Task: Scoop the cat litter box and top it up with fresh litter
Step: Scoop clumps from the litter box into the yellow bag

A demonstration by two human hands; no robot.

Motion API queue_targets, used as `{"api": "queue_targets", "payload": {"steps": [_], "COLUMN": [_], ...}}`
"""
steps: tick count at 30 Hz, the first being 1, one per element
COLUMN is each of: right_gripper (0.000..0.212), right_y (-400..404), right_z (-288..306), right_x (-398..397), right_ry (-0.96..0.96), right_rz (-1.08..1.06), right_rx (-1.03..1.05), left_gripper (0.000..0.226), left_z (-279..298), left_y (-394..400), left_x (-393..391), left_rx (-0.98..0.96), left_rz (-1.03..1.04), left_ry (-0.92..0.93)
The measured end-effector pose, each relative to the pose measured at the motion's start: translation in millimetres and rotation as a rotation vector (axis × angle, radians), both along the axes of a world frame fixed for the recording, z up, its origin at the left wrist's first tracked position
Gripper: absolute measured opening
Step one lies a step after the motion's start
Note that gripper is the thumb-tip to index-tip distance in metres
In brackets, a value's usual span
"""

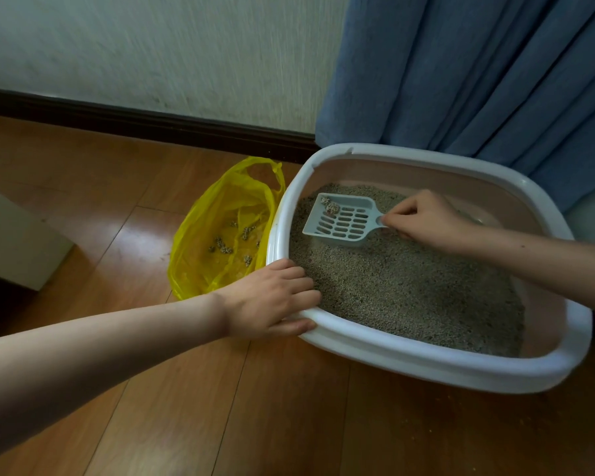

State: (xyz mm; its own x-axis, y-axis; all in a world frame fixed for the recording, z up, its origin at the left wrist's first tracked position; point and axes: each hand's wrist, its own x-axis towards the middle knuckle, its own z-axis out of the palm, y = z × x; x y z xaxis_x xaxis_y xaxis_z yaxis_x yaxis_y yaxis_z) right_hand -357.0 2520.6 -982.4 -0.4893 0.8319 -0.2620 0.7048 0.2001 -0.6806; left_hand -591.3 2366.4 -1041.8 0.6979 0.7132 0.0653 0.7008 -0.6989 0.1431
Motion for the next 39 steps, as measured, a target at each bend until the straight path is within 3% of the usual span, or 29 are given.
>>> {"api": "queue_targets", "payload": {"steps": [8, 19, 29, 32, 36, 39], "right_gripper": [0.033, 0.041, 0.015, 0.014, 0.022, 0.025], "right_y": [0, -19, -25, -19, -6, 7], "right_z": [14, 19, 17, 16, 26, 32], "right_x": [-47, -126, -145, -138, -114, -81], "right_ry": [0.073, -0.203, -0.377, -0.247, 0.027, 0.039], "right_rz": [0.113, 0.370, 0.529, 0.453, 0.195, 0.016], "right_rx": [0.094, 0.606, 0.836, 0.733, 0.346, 0.189], "left_gripper": [0.030, 0.028, 0.027, 0.027, 0.028, 0.030], "left_z": [-2, -3, -3, -2, -3, -5], "left_y": [-1, -1, -2, -2, -2, -2], "left_x": [0, -2, -2, -2, -3, -4], "left_rx": [-0.003, 0.007, 0.019, 0.019, 0.017, 0.008], "left_rz": [0.007, 0.010, 0.002, 0.006, 0.003, 0.010], "left_ry": [-0.014, -0.078, -0.111, -0.098, -0.088, -0.062]}}
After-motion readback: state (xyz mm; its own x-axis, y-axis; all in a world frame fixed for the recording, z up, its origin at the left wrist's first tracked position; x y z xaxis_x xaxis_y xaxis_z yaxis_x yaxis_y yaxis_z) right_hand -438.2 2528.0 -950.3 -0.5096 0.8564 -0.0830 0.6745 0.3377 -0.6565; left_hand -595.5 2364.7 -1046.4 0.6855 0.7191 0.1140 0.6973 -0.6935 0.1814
